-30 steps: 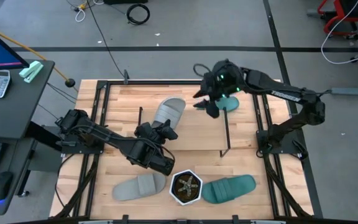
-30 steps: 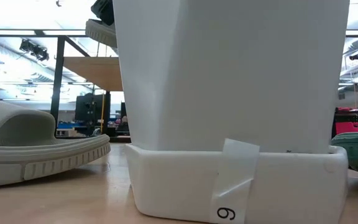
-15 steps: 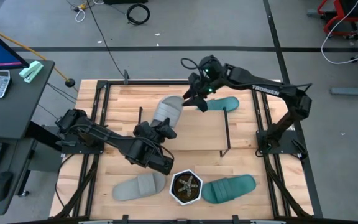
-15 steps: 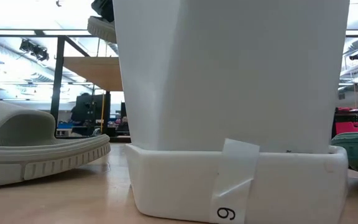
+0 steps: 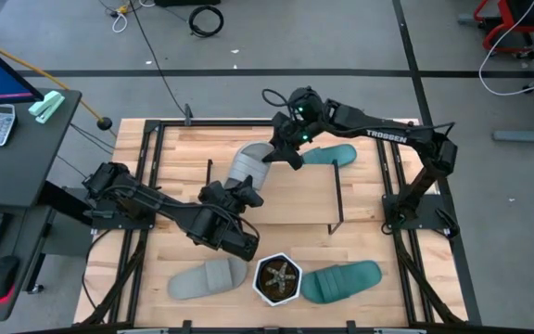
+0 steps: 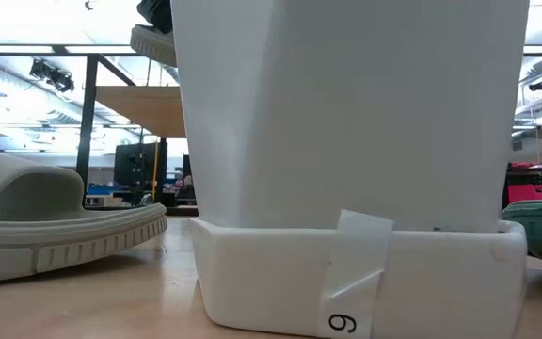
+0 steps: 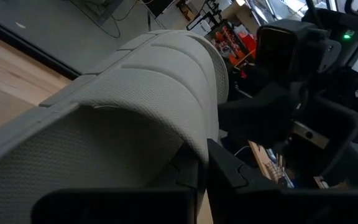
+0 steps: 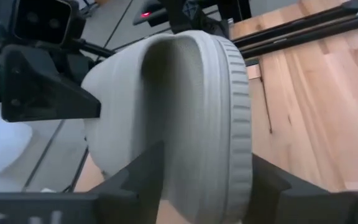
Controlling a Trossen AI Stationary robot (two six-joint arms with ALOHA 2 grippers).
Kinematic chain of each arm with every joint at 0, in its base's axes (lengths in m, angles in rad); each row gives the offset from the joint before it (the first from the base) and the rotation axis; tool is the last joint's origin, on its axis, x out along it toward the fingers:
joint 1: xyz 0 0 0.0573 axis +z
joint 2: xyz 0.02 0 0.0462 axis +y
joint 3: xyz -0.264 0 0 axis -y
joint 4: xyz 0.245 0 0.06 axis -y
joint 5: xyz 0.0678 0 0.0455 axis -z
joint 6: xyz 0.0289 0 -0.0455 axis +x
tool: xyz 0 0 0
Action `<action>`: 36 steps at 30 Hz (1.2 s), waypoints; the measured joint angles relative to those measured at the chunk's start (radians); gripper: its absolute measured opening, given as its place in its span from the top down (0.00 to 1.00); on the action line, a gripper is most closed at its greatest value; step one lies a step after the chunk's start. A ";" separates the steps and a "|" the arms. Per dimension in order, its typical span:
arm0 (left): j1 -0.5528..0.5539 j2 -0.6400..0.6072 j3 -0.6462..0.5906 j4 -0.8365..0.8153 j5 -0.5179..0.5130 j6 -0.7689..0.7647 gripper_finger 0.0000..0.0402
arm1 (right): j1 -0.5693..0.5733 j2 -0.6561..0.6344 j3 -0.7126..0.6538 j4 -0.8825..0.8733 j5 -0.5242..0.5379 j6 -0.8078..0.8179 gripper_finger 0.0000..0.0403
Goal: Pick and place slides into the shelf
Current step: Put the top gray slide on the shelf
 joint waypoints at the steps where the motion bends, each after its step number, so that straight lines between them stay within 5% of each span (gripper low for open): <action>1: 0.000 0.000 0.000 0.000 0.001 0.000 0.96 | 0.005 0.002 0.000 -0.003 0.001 -0.001 0.62; 7: -0.005 0.000 0.000 -0.005 0.006 0.000 0.97 | 0.022 0.012 0.000 0.010 0.007 -0.012 0.87; 21: -0.063 0.000 0.000 0.008 -0.132 0.073 0.92 | 0.018 0.009 0.001 0.065 -0.021 0.014 0.86; 36: -0.116 0.000 0.000 0.034 -0.153 0.081 0.85 | -0.029 0.011 0.007 0.045 -0.059 0.022 0.88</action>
